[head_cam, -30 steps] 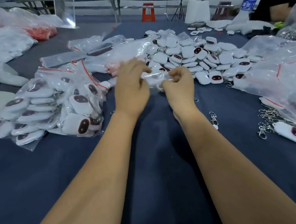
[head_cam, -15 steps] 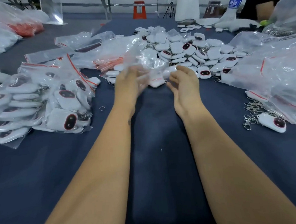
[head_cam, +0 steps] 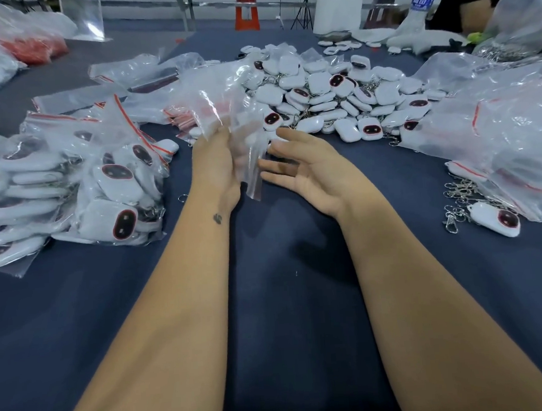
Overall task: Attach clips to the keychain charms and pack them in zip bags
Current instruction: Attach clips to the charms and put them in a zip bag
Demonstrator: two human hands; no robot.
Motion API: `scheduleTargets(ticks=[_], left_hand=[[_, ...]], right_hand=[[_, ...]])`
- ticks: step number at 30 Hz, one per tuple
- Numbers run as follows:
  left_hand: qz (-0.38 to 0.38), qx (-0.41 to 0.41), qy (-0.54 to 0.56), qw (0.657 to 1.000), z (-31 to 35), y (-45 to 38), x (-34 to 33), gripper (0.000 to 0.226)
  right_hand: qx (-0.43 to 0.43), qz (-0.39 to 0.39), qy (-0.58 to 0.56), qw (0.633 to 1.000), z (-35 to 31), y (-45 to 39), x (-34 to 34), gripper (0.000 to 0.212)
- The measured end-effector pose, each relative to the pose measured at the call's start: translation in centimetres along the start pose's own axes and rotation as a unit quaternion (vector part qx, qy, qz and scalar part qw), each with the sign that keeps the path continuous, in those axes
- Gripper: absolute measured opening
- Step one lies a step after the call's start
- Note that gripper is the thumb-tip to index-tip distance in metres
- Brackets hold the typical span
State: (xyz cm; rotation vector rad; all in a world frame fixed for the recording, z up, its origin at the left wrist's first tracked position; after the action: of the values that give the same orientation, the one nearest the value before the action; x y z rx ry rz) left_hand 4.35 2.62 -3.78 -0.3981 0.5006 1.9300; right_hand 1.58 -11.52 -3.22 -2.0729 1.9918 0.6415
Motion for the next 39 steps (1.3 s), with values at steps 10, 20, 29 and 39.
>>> scheduleTargets(ticks=[10, 20, 29, 39], left_hand=[[0.086, -0.004, 0.042, 0.995, 0.5, 0.2, 0.3, 0.035], [0.007, -0.473, -0.376, 0.797, 0.4, 3.2, -0.8, 0.030], [-0.069, -0.227, -0.285, 0.929, 0.1, 3.2, -1.0, 0.011], [0.080, -0.246, -0.273, 0.926, 0.4, 1.7, -0.3, 0.010]], right_hand=[[0.058, 0.034, 0.130, 0.989, 0.0, -0.2, 0.1, 0.008], [0.143, 0.159, 0.217, 0.953, 0.2, -0.5, 0.4, 0.016], [0.164, 0.166, 0.237, 0.943, 0.1, -0.1, 0.3, 0.022], [0.170, 0.216, 0.153, 0.949, -0.4, -0.3, 1.0, 0.024]])
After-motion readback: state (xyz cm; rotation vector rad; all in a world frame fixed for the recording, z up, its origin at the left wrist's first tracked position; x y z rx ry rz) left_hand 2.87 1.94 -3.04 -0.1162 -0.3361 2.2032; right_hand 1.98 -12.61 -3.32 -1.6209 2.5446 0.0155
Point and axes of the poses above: each hand's wrist, its own y-axis away from the middle knuckle, its own x-axis out of the back of the hand, z = x × y, the point moved 2 cm from there along -y, towards the middle knuckle, and after that the axes turned 12 degrees about z, right-handed, at the moved point
